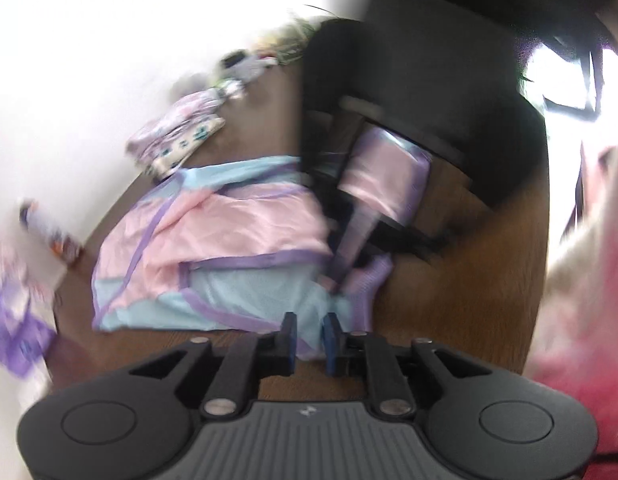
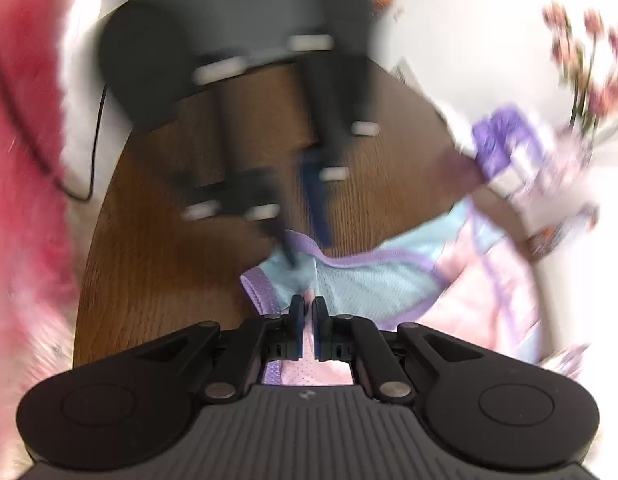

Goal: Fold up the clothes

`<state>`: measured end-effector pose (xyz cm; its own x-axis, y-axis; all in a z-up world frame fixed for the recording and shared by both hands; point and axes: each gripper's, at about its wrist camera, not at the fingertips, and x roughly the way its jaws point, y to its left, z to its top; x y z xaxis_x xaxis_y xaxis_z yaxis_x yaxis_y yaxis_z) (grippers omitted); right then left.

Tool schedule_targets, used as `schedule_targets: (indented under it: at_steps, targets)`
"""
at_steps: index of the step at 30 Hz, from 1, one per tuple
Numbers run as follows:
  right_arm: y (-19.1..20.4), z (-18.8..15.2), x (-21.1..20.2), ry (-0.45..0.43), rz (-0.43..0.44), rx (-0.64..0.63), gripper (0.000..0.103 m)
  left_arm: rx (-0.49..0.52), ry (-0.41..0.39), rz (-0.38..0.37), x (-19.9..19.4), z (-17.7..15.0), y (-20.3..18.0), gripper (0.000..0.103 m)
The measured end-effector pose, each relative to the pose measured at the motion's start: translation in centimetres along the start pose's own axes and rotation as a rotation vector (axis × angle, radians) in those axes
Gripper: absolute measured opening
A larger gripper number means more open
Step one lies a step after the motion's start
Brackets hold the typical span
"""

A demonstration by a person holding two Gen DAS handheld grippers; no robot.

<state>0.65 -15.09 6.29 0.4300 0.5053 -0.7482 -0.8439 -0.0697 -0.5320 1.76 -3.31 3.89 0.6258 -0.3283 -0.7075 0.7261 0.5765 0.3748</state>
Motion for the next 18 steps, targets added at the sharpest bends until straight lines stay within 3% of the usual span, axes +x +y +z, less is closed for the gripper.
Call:
schedule_targets:
  at_steps: [6, 13, 18]
  targets:
    - [4.4, -0.5, 0.6, 0.023, -0.177, -0.205, 0.004, -0.113, 0.023, -0.112, 0.9, 0.5, 2.2, 0.015]
    - [6.0, -0.7, 1.2, 0.054, -0.24, -0.329, 0.004, -0.245, 0.002, -0.194, 1.1, 0.3, 4.0, 0.015]
    - [6.6, -0.8, 2.0, 0.058, -0.275, -0.386, 0.004, -0.221, 0.037, -0.21, 1.9, 0.5, 3.8, 0.015]
